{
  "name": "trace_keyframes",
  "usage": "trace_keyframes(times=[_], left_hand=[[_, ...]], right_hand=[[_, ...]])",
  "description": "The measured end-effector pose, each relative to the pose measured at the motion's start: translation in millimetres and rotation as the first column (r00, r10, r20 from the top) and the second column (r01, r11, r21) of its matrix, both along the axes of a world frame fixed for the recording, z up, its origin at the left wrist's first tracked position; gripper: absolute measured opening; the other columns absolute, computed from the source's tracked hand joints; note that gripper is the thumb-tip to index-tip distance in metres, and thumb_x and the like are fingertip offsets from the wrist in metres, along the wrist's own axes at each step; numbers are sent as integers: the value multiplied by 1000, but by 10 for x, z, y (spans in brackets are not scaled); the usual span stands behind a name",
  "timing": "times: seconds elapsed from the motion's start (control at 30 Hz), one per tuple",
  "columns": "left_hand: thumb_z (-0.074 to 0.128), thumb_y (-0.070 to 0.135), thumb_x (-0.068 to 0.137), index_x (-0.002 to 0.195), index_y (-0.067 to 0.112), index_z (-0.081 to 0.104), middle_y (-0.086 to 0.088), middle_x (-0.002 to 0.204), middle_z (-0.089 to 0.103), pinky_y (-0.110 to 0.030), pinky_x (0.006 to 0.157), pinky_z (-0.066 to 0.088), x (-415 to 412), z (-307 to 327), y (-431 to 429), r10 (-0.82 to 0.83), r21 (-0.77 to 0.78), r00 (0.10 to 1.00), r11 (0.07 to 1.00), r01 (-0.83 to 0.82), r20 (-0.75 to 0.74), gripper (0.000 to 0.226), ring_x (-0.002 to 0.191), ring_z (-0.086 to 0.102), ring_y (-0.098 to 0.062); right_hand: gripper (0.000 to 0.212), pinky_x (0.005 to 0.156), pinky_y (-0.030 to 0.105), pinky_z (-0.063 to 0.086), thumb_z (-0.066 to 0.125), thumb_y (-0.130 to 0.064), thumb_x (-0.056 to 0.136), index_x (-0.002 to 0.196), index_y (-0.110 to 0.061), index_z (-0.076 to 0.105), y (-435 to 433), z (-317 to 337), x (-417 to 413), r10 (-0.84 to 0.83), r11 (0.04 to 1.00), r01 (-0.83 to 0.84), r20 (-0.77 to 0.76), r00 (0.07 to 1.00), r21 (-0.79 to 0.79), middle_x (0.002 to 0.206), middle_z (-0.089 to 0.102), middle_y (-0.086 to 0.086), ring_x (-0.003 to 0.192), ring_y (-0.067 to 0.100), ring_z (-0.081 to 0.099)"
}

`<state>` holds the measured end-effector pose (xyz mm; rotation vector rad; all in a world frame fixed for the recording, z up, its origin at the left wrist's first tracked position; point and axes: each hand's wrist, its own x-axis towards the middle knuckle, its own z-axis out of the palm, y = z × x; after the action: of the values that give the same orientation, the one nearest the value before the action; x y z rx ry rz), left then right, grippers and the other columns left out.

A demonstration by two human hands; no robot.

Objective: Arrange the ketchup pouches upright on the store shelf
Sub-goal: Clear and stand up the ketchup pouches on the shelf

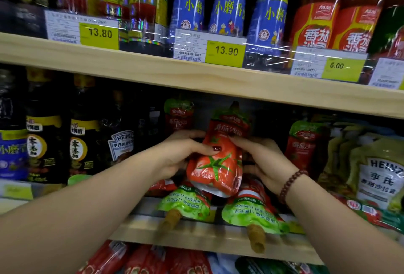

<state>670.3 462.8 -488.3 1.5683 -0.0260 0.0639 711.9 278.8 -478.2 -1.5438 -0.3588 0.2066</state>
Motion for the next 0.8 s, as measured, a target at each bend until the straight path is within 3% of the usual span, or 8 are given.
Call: trace_keyframes(times=[0.1,0.2,0.3,0.4,0.5,0.6,0.7,0.8], left_hand=[[83,16,42,123,21,53,-11,113,67,-36,70,57,41,6,59,86,-72,996,994,-85,11,86,96,67,-27],[79,6,60,124,19,56,-7,110,69,-40,81,55,127,23,165,132,-117,990,985,-126,43,69,99,66,-25],[74,1,69,109,31,59,-2,107,68,-43,86,53,232,85,301,219,-81,970,974,-211,109,52,103,63,-24],[70,-5,71,104,31,55,4,100,66,-35,74,53,300,96,423,276,-42,946,961,-273,172,51,100,61,-21],[69,-6,72,113,32,51,2,109,63,-41,82,52,349,-25,518,293,19,938,953,-302,185,58,103,58,-20],[68,-8,72,104,35,52,2,106,63,-37,77,52,406,-186,554,306,35,935,948,-317,180,55,102,59,-21],[69,-7,72,101,37,53,1,104,65,-40,80,53,464,-298,592,272,71,950,956,-286,155,55,100,61,-22],[70,-4,73,110,34,53,-2,107,65,-38,77,54,499,-343,636,235,136,964,958,-251,121,55,97,62,-20]], right_hand=[[47,71,32,59,79,-31,64,104,-8,66,-78,-55,-50,42,990,-25,117,992,-142,87,75,6,82,18,72],[38,87,31,54,77,-22,71,106,-12,67,-134,-211,-93,45,958,24,233,971,-285,99,71,6,94,17,67],[28,77,17,52,76,-24,72,100,-22,70,-176,-359,-148,96,945,-6,258,961,-328,97,72,-4,89,6,67],[19,68,14,51,78,-20,69,87,-24,75,-167,-459,-160,130,947,-70,174,976,-313,90,75,-3,82,6,69],[13,69,15,51,77,-10,68,76,-20,77,-101,-494,-143,129,941,-73,151,980,-329,89,73,-2,81,7,69],[14,78,18,50,76,-6,67,68,-20,77,-66,-502,-134,106,934,-38,177,978,-354,97,67,-4,89,7,64],[14,84,22,49,75,-7,66,68,-21,78,-73,-503,-150,107,933,-32,189,976,-359,100,66,-6,93,6,62],[15,87,24,49,75,-6,67,69,-20,78,-73,-502,-144,119,932,-45,186,975,-360,101,66,-6,93,6,62]])
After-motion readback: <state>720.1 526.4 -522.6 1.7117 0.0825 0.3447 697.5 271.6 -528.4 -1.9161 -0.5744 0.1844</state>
